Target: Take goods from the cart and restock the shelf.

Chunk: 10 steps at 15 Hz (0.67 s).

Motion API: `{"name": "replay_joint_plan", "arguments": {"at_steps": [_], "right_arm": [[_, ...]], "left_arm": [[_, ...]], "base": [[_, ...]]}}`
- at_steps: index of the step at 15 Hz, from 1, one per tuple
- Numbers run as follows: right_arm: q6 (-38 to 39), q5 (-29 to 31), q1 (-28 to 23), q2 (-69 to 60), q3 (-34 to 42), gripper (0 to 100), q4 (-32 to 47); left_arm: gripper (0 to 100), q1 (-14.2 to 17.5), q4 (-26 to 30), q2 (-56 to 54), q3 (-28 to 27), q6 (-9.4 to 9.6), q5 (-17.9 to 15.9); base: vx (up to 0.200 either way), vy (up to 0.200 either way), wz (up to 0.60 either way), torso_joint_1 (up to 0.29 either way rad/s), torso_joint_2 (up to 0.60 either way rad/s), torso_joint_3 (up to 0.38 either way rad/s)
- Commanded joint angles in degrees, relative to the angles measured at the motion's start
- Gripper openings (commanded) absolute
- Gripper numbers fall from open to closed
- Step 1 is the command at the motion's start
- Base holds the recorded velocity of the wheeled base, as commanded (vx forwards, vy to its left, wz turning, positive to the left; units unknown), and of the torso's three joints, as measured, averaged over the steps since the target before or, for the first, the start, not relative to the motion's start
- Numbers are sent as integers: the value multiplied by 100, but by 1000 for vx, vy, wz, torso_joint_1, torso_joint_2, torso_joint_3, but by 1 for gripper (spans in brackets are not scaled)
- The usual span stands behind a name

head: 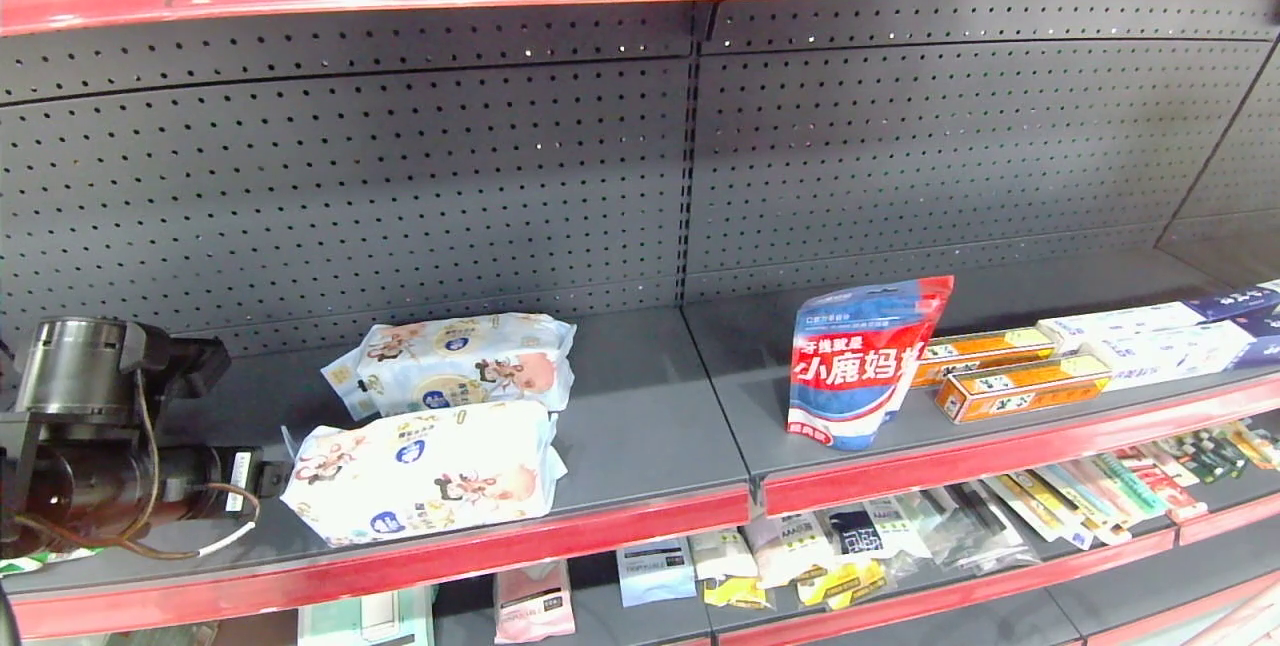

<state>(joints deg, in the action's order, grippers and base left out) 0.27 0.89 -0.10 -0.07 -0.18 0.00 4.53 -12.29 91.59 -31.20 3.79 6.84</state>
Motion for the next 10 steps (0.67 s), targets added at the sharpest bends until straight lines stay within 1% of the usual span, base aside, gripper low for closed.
{"name": "replay_joint_plan", "arguments": {"at_steps": [1,10], "right_arm": [[0,-1,1,7,1,100,0],[0,-1,1,7,1,100,0]], "left_arm": [[100,-23,-2,-18,-1,-1,2],[100,-111,-2,-18,-1,-1,2]], "base": [[0,0,0,0,0,0],[0,0,0,0,0,0]]}}
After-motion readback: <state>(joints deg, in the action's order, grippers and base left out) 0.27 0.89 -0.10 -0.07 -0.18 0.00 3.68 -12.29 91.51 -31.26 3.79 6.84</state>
